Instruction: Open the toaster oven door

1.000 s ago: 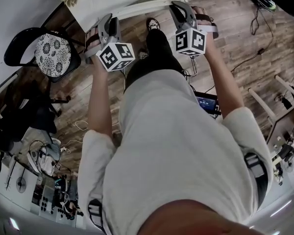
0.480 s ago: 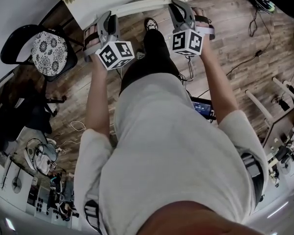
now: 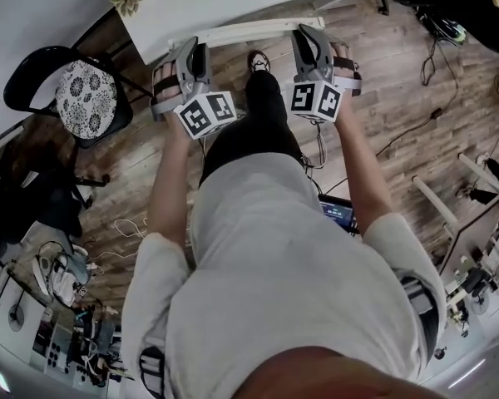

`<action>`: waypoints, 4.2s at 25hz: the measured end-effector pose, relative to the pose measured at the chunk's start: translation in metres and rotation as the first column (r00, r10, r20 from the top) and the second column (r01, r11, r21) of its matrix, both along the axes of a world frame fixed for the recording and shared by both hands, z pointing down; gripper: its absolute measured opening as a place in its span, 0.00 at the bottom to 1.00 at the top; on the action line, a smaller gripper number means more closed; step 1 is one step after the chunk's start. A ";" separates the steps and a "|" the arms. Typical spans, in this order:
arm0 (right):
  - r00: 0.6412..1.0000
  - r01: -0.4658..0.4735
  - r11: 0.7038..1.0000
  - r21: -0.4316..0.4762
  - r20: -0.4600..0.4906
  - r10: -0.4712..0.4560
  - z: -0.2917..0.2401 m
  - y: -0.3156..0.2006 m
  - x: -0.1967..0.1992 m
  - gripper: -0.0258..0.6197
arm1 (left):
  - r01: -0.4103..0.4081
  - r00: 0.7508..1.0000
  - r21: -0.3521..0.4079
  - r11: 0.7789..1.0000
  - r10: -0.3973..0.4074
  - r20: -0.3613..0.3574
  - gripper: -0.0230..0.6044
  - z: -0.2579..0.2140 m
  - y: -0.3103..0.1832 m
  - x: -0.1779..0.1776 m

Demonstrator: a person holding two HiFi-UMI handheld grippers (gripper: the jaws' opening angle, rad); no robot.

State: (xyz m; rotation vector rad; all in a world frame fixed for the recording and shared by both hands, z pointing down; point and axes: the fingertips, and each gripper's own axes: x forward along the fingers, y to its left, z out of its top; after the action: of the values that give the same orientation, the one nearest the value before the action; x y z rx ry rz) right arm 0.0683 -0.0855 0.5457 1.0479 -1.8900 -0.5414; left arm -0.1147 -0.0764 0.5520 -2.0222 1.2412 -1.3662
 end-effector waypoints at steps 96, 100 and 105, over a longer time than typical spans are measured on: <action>0.999 -0.032 0.999 0.019 0.019 0.032 0.094 0.006 0.002 0.16 | 0.087 0.995 -0.031 0.996 -0.086 0.043 0.18 0.092 0.005 0.002; 0.999 -0.033 0.999 0.013 0.021 0.033 0.098 0.005 0.004 0.16 | 0.089 0.995 -0.036 0.995 -0.087 0.050 0.18 0.095 0.004 0.004; 0.999 -0.031 0.999 0.015 0.026 0.031 0.098 0.006 0.003 0.16 | 0.091 0.995 -0.027 0.996 -0.089 0.053 0.18 0.095 0.004 0.004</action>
State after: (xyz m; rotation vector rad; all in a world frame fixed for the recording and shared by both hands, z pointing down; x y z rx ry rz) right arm 0.0716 -0.0795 0.6441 1.0973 -1.8912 -0.5284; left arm -0.1107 -0.0719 0.6472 -1.9590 1.3110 -1.4767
